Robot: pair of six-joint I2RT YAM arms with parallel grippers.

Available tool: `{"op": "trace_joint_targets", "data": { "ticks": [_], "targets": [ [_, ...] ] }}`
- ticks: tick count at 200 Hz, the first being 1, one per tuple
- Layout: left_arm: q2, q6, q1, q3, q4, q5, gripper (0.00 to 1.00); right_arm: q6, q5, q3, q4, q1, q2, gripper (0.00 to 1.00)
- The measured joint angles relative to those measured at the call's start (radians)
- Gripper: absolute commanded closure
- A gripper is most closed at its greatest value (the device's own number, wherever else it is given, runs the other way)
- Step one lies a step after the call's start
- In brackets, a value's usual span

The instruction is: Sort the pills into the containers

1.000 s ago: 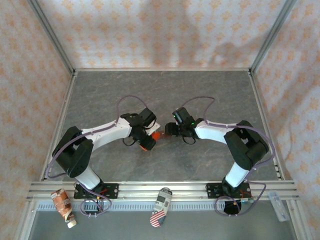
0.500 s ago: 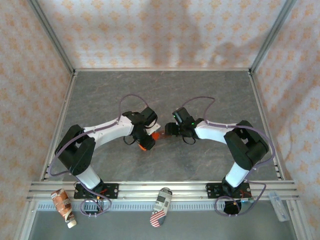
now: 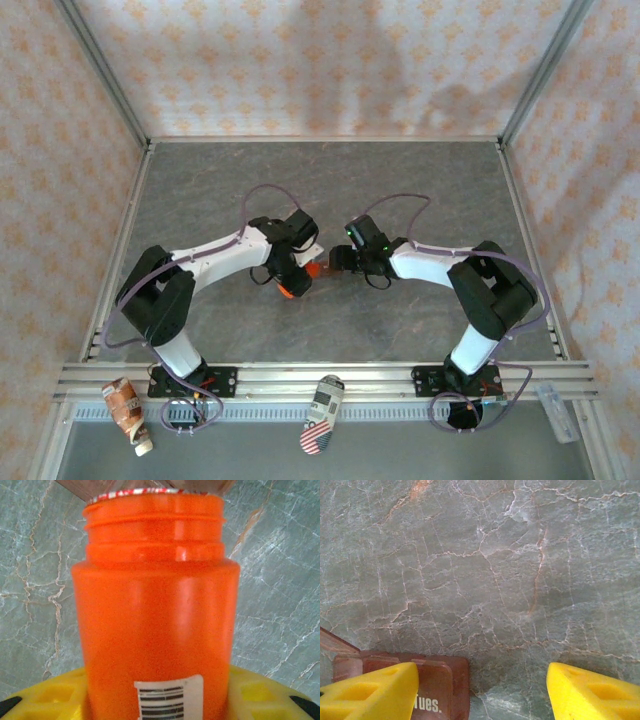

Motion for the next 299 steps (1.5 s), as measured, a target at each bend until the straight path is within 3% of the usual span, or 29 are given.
{"op": "trace_joint_targets", "data": {
  "ticks": [299],
  "targets": [
    [0.119, 0.053, -0.023, 0.154, -0.174, -0.078, 1.00, 0.001, -0.003, -0.005, 0.011, 0.000, 0.000, 0.32]
  ]
}}
